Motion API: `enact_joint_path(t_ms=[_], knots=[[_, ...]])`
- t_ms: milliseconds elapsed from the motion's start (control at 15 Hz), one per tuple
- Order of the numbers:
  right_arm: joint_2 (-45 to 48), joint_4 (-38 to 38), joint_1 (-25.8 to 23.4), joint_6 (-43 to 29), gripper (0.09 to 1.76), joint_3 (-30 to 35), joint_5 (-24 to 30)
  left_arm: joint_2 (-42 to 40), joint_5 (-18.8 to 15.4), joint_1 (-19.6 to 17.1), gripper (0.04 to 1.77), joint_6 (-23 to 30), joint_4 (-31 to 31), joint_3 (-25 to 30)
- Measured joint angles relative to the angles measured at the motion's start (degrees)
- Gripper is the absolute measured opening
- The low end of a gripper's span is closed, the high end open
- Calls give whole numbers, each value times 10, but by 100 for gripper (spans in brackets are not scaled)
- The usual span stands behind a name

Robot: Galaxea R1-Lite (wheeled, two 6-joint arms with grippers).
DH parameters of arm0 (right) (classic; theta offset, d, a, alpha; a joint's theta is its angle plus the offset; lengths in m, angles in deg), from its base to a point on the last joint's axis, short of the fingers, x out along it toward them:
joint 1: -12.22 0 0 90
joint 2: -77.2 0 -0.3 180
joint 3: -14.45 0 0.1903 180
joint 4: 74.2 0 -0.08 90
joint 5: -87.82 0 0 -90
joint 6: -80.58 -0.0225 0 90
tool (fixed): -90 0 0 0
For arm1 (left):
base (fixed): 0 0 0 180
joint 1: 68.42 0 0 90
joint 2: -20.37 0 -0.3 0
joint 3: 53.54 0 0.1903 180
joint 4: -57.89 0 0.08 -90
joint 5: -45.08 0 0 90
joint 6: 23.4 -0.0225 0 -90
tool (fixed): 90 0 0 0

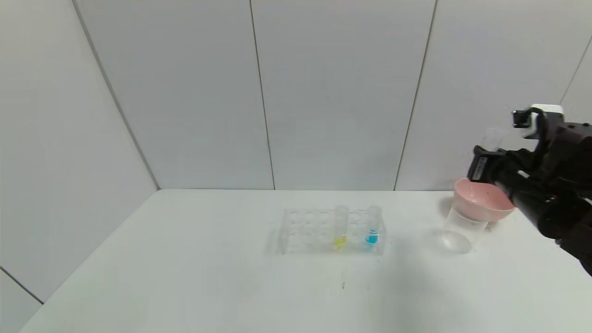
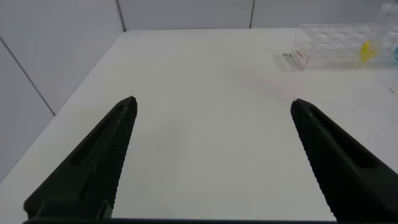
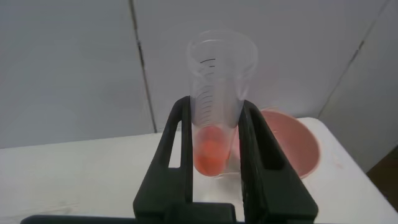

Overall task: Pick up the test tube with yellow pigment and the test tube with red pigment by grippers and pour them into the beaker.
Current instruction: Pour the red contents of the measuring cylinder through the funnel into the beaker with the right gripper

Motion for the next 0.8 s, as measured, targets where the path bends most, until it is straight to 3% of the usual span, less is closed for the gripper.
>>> enact_joint_path(t_ms=[267,467,800], knots=[[24,155,-152,64,50,122,182,0,0,0,176,0,0,0],[18,195,-238,102,50,162,313,0,0,0,176,0,0,0],[-9,197,-277,241,50,163,417,0,0,0,176,0,0,0]])
